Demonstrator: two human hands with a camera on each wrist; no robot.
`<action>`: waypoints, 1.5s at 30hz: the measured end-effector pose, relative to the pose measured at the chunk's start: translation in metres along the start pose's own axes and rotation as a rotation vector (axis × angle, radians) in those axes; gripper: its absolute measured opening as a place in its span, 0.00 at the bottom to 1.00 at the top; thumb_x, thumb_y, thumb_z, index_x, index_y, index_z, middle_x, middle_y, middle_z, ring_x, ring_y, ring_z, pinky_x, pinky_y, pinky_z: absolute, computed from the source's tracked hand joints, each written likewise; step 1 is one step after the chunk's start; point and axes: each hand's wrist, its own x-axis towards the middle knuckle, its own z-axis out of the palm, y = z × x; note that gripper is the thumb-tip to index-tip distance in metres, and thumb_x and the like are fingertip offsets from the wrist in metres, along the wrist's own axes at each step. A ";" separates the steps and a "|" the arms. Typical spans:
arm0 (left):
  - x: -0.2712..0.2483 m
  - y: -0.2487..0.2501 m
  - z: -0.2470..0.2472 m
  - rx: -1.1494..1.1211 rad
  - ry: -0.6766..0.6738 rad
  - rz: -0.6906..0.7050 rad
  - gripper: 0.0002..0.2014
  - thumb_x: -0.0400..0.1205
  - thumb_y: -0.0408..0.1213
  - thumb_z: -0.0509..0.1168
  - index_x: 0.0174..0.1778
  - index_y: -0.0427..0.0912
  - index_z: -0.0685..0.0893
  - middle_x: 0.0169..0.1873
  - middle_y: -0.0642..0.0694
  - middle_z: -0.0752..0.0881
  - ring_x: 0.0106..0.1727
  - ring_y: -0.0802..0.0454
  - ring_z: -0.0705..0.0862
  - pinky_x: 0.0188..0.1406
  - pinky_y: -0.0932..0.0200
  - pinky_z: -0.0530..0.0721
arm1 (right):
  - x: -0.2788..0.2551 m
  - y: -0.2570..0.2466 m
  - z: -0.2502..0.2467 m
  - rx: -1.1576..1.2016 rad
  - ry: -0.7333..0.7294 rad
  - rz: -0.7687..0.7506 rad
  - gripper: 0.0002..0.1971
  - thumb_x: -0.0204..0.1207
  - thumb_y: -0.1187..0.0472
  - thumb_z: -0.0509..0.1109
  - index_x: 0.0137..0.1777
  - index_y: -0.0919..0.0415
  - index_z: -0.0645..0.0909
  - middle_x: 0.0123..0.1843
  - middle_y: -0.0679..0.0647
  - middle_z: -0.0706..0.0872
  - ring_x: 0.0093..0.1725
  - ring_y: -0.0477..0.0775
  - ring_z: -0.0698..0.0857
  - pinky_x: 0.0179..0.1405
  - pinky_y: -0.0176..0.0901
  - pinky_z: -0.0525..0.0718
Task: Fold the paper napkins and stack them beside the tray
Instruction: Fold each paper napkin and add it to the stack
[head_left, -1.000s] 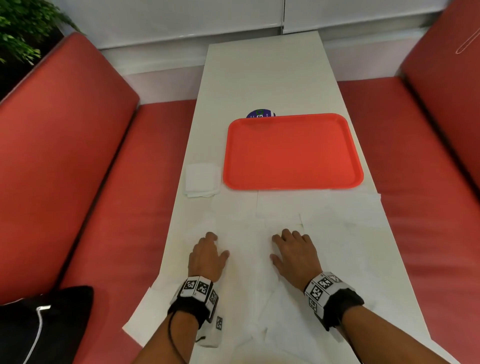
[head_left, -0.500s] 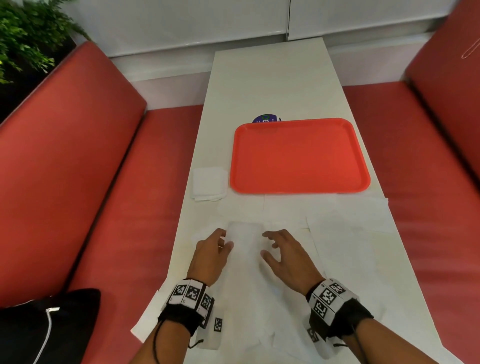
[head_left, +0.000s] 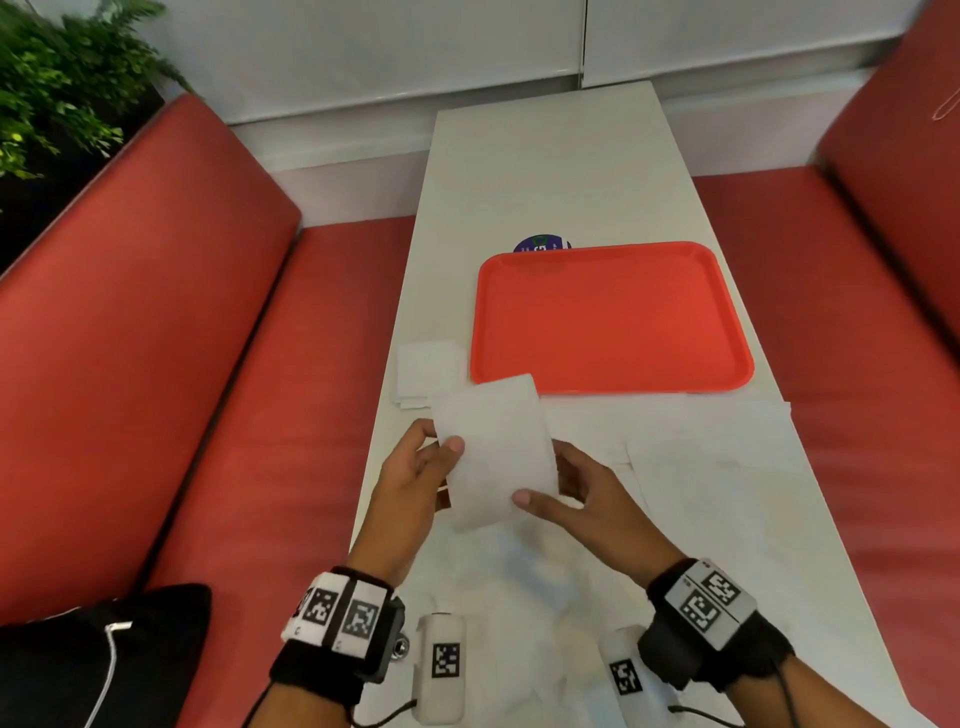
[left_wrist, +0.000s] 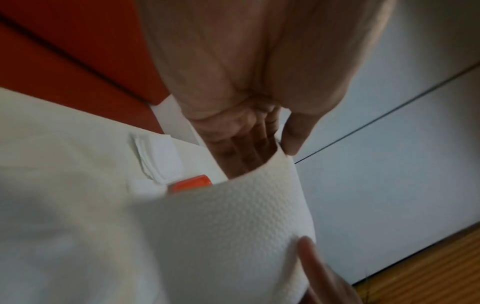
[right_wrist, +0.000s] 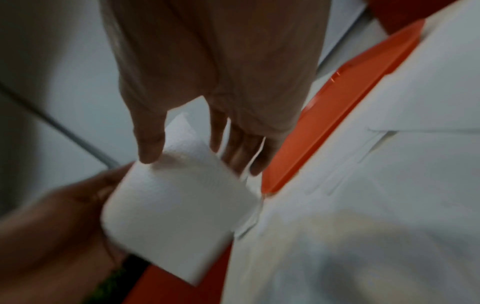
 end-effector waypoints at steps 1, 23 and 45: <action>0.001 0.004 0.002 -0.025 0.008 0.000 0.04 0.89 0.38 0.63 0.55 0.42 0.80 0.46 0.43 0.92 0.46 0.47 0.90 0.44 0.46 0.87 | -0.003 -0.007 0.001 0.086 0.002 -0.012 0.25 0.73 0.51 0.80 0.70 0.52 0.82 0.62 0.45 0.91 0.63 0.46 0.89 0.64 0.44 0.85; 0.004 0.010 0.022 -0.119 -0.094 -0.030 0.15 0.78 0.41 0.73 0.58 0.39 0.89 0.53 0.35 0.92 0.58 0.35 0.90 0.54 0.40 0.88 | -0.025 -0.046 -0.011 0.230 0.285 -0.055 0.10 0.82 0.61 0.70 0.59 0.58 0.89 0.54 0.49 0.94 0.55 0.49 0.92 0.52 0.38 0.89; 0.026 0.032 -0.020 -0.107 -0.177 0.070 0.21 0.77 0.58 0.69 0.56 0.45 0.87 0.48 0.47 0.90 0.48 0.47 0.89 0.45 0.50 0.87 | 0.011 -0.071 0.018 0.271 0.288 -0.165 0.11 0.73 0.67 0.78 0.55 0.59 0.87 0.55 0.53 0.92 0.43 0.61 0.94 0.40 0.47 0.91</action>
